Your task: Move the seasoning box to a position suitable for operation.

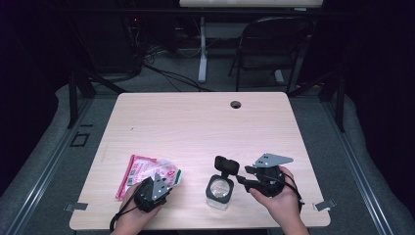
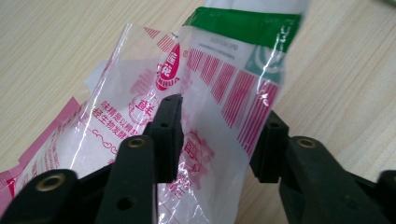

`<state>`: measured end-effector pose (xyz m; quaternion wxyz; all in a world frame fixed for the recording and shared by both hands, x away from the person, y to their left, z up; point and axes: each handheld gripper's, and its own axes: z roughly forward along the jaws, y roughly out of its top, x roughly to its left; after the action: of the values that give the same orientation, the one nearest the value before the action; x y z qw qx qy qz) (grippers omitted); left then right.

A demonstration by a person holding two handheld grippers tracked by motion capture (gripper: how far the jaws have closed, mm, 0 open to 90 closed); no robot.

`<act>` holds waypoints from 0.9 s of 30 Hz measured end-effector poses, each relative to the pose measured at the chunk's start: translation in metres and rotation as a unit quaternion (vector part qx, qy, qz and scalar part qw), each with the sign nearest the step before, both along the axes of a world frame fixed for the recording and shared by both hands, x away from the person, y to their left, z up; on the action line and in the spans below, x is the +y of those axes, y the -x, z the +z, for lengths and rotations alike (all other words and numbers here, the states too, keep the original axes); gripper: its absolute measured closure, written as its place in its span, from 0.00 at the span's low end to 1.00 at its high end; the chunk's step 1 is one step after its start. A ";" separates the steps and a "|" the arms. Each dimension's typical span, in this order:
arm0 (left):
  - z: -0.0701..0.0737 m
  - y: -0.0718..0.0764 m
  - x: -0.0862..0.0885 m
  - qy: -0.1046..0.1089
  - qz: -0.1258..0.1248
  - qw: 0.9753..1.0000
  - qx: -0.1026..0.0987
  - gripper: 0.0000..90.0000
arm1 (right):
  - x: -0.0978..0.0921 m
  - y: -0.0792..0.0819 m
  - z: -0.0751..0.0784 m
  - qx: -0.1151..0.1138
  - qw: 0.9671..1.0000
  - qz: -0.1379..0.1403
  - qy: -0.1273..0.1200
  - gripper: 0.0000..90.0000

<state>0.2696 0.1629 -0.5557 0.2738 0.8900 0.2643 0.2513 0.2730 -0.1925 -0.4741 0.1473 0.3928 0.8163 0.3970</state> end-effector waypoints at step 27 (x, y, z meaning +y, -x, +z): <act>0.003 -0.022 0.003 0.008 0.043 0.997 0.065 0.93 | -0.004 0.000 0.000 -0.002 1.000 -0.006 -0.004 0.60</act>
<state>0.2919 0.1664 -0.5528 0.2518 0.8902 0.3211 0.2024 0.2729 -0.1960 -0.4743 0.1500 0.3977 0.8120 0.4000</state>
